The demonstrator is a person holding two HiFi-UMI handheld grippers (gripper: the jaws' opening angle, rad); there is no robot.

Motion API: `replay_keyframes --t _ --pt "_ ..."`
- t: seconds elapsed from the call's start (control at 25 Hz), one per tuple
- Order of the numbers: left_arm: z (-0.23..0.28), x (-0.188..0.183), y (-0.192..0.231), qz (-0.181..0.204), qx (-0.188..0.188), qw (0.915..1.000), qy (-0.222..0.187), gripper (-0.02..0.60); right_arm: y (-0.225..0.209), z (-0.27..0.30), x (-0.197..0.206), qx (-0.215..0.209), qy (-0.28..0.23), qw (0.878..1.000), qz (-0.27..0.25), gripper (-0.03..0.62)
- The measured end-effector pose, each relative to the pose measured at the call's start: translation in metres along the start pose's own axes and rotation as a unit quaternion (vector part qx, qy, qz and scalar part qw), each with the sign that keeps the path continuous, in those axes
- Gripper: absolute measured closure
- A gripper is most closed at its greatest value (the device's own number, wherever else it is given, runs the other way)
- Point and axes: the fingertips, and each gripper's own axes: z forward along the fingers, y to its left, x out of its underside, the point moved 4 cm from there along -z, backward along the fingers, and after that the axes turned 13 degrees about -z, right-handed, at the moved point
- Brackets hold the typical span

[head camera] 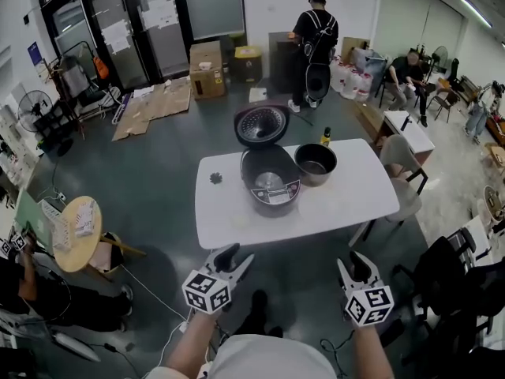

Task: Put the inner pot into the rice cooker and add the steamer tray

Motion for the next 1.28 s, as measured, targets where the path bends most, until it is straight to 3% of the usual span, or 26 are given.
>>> replay_keyframes --t 0.68,1.0,1.28 --pt "0.115 -0.063 0.077 0.011 0.064 0.9967 0.049 0.353 -0.033 0.119 -0.03 0.049 0.036 0.998 -0.006 0.414" --pt "0.153 -0.077 0.106 -0.001 0.093 0.9931 0.071 0.354 -0.048 0.157 -0.032 0.088 0.057 0.994 0.015 0.418" --pt "0.178 -0.085 0.123 -0.001 0.105 0.991 0.083 0.354 -0.053 0.182 -0.034 0.093 0.065 0.993 0.011 0.418"
